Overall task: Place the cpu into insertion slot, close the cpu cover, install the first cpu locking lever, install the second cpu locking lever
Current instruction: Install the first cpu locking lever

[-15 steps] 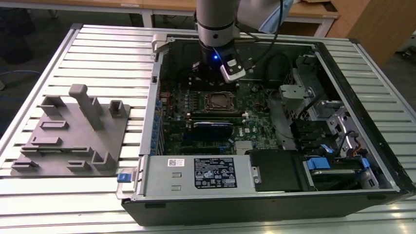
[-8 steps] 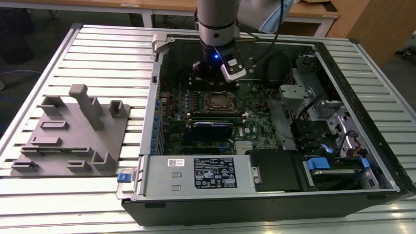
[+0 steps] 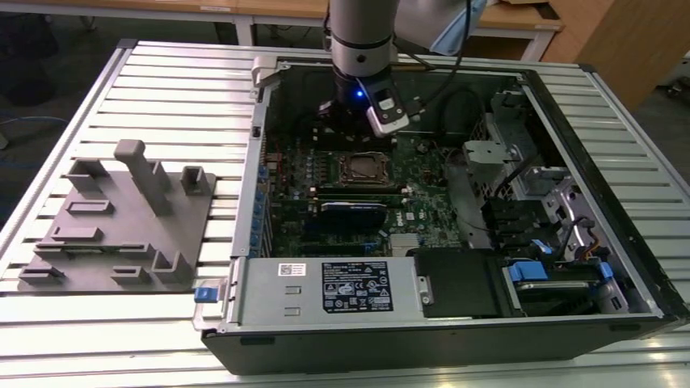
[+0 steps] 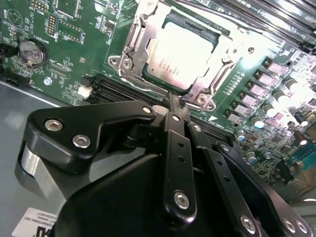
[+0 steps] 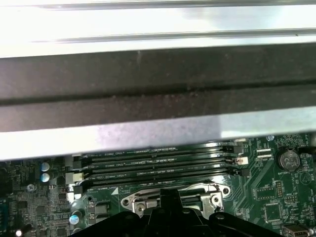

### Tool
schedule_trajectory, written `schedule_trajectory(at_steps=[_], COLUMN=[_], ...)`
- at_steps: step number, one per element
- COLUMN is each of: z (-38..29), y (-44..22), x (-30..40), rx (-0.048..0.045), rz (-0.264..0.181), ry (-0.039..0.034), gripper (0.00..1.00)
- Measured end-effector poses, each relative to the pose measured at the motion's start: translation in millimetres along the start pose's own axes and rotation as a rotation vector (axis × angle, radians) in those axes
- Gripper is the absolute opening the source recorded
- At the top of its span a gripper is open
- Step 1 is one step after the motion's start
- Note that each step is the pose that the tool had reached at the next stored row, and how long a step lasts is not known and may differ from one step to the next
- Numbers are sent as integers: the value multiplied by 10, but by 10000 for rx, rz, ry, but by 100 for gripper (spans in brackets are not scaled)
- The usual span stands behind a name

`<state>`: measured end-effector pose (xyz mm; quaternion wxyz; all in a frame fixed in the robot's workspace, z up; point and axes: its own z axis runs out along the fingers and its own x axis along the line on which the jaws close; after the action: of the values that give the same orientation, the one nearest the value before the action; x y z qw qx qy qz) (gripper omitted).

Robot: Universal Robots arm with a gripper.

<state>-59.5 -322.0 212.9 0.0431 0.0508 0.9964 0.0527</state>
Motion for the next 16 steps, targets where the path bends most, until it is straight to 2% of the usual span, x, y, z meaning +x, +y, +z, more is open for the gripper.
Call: schedule_trajectory(at_steps=[7,13,16], z=[10,7,4], y=[9,-21,-47], x=[-101,-112,-117], rx=[27,214,251], rz=[6,26,28], ry=[64,220,250], gripper=[10,10,10])
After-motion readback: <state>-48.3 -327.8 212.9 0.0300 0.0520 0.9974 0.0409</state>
